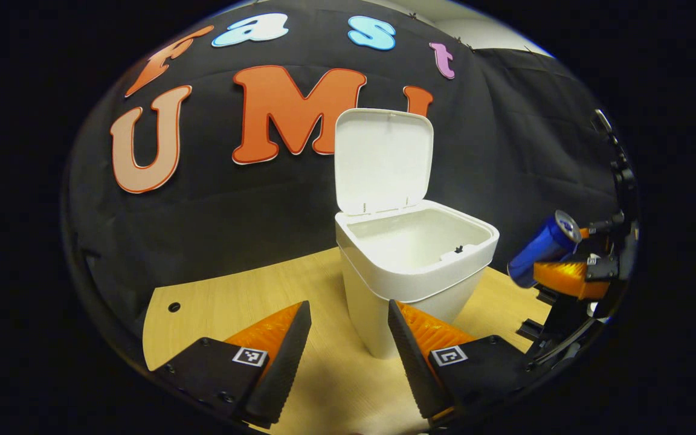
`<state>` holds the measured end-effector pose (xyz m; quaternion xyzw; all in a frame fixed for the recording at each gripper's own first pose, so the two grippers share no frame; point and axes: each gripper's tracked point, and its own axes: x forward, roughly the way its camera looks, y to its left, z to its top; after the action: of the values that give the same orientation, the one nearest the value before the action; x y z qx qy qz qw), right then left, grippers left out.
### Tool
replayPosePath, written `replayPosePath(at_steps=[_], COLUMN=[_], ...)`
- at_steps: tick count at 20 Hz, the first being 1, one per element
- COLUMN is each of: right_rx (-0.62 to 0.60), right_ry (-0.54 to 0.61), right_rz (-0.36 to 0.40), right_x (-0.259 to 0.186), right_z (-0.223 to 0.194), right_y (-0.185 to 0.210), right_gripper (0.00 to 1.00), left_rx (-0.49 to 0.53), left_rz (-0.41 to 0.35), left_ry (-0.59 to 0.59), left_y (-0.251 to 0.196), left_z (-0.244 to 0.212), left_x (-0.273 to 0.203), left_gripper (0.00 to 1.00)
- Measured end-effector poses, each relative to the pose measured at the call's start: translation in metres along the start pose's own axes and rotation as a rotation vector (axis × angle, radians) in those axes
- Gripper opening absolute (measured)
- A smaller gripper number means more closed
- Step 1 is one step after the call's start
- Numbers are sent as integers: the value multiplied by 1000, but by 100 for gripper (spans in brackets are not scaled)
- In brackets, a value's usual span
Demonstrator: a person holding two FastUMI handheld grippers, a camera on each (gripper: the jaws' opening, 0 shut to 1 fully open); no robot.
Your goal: Press the lid of the desktop garbage bin to open it, pick up the crumpled paper on the desktop and throw it into the bin, then pick up the pop can on the desktop and drop it into the bin, and finally close the garbage bin lid.
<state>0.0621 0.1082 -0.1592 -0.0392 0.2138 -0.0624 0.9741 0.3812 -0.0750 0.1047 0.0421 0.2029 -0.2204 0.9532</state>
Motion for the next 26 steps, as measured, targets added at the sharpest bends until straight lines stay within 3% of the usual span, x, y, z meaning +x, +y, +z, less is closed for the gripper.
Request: replayPosePath(at_steps=[7,9,14,26], right_rx=[-18,-1,-21,-66], right_ry=[-49,-61,-102,-60], right_rz=[19,41,67,127], right_x=[6,11,19,58], right_z=[46,55,81,83], right_y=[-7,-5,0,26], right_gripper=[78,78,78,78], left_rx=[-3,-12,-63,-122], left_rz=[57,79,117,269], left_ry=[1,11,27,35], left_y=[23,31,48,91], left_z=[-12,-20,-32,-53], left_x=[-16,-22,-36,-71], left_gripper=[82,93,91,97])
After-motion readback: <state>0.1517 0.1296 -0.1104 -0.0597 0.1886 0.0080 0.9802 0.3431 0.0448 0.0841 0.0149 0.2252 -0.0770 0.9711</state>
